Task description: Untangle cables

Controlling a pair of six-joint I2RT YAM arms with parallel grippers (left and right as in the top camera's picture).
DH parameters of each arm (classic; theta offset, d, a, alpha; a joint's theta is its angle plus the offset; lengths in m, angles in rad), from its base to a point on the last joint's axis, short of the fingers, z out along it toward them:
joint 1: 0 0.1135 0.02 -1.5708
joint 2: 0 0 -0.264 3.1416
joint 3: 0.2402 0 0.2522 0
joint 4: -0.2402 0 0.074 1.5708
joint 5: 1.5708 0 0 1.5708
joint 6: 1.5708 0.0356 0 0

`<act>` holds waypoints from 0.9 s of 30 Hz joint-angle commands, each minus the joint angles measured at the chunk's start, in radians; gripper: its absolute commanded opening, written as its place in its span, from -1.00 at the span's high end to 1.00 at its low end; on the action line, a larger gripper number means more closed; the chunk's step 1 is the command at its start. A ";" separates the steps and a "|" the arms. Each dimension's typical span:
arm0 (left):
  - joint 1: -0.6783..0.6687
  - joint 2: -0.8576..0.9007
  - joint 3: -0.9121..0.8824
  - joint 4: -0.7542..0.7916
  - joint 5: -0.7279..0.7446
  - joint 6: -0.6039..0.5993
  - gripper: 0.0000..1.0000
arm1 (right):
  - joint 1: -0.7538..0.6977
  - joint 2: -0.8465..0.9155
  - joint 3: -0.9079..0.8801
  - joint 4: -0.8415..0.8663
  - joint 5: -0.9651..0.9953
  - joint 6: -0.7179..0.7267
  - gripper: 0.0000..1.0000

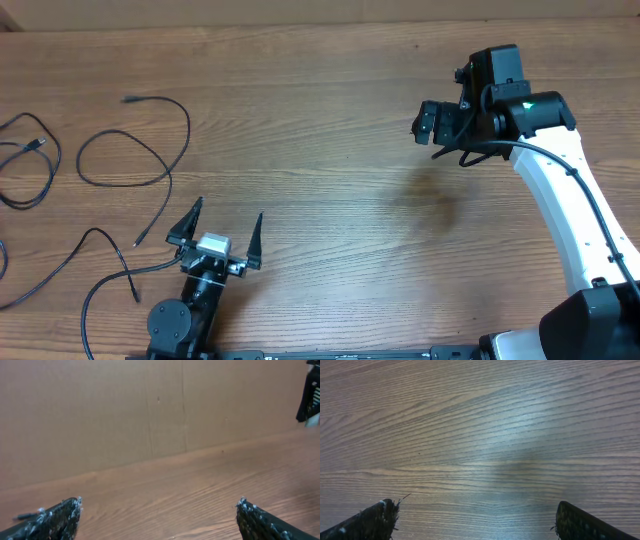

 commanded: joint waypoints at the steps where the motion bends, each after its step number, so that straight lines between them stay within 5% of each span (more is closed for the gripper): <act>1: 0.023 -0.022 -0.006 -0.024 0.007 0.026 -1.00 | 0.003 -0.024 0.031 0.002 0.009 -0.004 -1.00; 7: 0.032 -0.023 -0.006 -0.165 -0.008 0.037 -0.99 | 0.003 -0.023 0.031 0.002 0.009 -0.004 -1.00; 27: 0.032 -0.022 -0.006 -0.163 -0.015 0.045 -0.99 | 0.003 -0.024 0.031 0.002 0.009 -0.004 -1.00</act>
